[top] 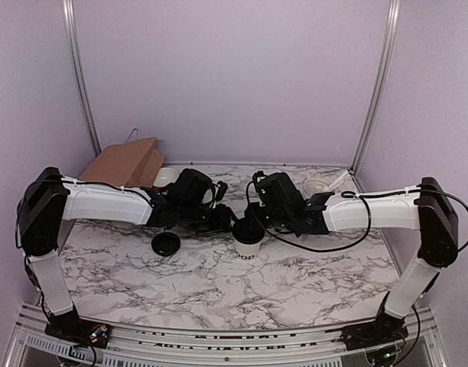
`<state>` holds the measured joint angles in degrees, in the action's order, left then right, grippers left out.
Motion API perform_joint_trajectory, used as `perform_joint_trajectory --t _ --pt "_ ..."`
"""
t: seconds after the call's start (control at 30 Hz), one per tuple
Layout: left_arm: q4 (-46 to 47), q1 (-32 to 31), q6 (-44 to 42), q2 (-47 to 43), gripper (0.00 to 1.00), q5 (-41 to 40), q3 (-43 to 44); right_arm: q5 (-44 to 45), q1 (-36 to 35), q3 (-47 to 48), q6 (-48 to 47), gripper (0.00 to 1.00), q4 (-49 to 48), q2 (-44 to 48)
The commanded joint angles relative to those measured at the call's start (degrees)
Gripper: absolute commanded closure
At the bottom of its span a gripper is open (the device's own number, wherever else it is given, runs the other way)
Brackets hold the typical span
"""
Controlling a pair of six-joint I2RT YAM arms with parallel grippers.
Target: Pack the takeout coffee
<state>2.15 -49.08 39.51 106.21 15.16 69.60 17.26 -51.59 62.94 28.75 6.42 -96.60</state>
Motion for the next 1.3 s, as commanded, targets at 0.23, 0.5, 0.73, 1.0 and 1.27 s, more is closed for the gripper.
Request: perform_joint_trajectory --t 0.23,0.5,0.73,1.0,1.27 --pt "-14.5 -0.2 -3.7 2.7 0.59 -4.2 1.0 -6.0 0.0 1.8 -0.1 0.62 13.0 0.0" --pt "-16.1 -0.3 -4.7 2.3 0.57 -4.3 3.3 -7.3 2.1 3.5 -0.7 0.6 13.0 1.0" --pt "-16.9 -0.3 -5.4 1.7 0.55 -4.2 4.9 -7.8 3.0 5.1 -1.1 0.58 13.1 1.1" --pt "-17.7 -0.3 -5.9 1.5 0.54 -3.6 6.7 -7.6 3.0 6.8 -1.9 0.56 13.7 1.0" --pt "-18.1 -0.3 -6.1 0.7 0.52 -3.8 6.9 -7.2 3.0 7.8 -2.4 0.55 14.7 1.2"
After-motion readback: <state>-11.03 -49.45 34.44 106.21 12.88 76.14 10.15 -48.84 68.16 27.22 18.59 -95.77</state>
